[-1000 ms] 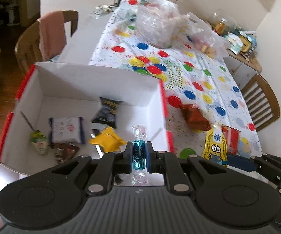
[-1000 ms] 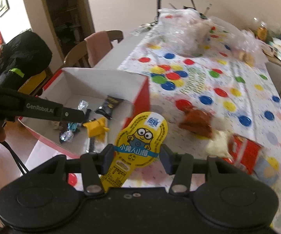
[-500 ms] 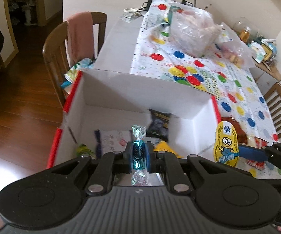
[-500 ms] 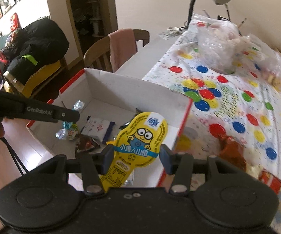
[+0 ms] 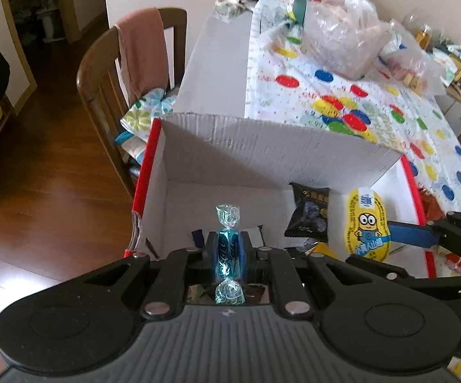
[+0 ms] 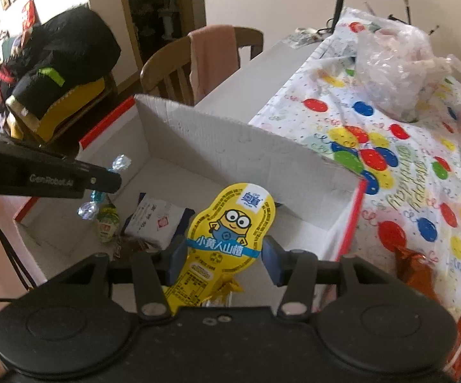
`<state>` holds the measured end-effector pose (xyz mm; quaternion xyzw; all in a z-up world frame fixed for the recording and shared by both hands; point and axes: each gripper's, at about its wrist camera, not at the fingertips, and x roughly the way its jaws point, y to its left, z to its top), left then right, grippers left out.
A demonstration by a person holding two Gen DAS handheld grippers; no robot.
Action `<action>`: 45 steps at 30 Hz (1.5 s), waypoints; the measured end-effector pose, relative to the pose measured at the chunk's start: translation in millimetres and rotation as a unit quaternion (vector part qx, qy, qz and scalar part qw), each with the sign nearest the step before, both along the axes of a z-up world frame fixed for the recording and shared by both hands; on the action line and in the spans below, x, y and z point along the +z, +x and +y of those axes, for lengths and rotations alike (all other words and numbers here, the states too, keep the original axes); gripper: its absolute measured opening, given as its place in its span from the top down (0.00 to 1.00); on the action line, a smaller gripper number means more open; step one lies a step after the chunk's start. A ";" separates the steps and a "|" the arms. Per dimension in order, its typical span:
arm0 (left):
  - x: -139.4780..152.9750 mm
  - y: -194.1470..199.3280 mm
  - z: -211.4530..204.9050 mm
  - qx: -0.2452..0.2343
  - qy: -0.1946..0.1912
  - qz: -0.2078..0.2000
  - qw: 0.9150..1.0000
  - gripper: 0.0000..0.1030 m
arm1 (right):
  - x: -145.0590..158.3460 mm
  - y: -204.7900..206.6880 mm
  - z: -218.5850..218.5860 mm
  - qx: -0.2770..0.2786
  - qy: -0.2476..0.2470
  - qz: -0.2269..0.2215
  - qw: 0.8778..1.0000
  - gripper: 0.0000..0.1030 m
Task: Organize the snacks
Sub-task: 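Carry the yogurt tube and teal candy with both tools over the box, then open both tools to drop the yogurt tube and teal candy into the box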
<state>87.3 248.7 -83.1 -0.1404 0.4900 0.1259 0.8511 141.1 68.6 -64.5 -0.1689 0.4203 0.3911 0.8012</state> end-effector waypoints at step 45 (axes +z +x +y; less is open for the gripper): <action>-18.9 14.7 -3.1 -0.017 -0.022 0.046 0.999 0.76 | -3.5 7.3 3.0 0.007 0.002 0.055 0.998 0.39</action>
